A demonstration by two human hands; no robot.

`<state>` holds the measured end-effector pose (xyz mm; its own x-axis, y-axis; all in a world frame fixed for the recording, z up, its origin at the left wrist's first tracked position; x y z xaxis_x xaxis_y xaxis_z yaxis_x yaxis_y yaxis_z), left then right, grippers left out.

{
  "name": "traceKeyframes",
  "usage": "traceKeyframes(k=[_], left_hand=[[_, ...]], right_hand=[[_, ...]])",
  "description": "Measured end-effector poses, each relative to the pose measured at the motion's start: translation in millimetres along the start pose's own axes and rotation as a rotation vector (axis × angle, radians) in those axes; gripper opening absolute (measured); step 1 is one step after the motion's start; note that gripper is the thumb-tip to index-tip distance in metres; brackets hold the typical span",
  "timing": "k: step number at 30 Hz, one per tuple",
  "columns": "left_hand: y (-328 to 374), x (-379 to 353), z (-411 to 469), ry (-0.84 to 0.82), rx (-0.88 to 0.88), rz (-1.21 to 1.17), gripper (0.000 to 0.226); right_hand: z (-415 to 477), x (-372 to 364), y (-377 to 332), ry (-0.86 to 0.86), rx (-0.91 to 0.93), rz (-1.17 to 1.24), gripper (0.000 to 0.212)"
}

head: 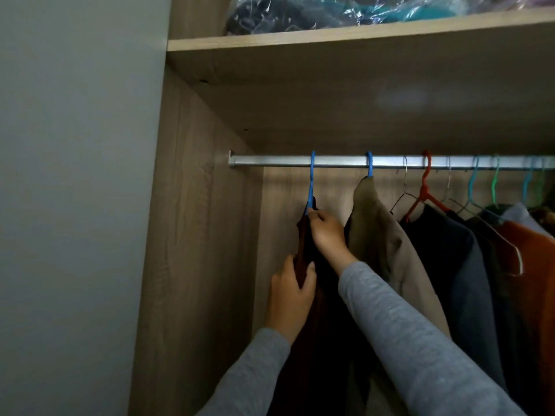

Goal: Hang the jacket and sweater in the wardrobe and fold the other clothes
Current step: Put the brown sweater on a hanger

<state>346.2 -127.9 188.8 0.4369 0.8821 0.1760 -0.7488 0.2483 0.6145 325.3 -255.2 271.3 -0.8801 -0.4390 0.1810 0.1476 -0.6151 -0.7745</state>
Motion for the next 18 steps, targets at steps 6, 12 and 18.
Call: traceKeyframes(k=[6, 12, 18], left_hand=[[-14, -5, -60, -0.071, 0.121, 0.037, 0.026], [-20, -7, -175, -0.088, 0.249, 0.124, 0.034], [-28, -13, -273, -0.189, 0.52, 0.222, 0.02]], right_hand=[[-73, -3, -9, -0.086, -0.02, 0.011, 0.042], [-167, 17, 4, -0.135, -0.005, -0.231, 0.036], [-254, 56, 30, -0.253, -0.126, -0.233, 0.02]])
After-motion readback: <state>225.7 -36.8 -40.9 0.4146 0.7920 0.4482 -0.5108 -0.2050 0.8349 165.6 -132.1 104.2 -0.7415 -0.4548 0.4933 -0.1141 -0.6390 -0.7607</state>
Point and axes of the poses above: each hand's wrist, its own z-axis towards the middle knuckle, its own x-axis out of the back of the hand, y = z × x, the point moved 9 cm from there along z, towards the middle knuckle, and after that the axes turned 3 degrees about -y, right-handed, at the moved point
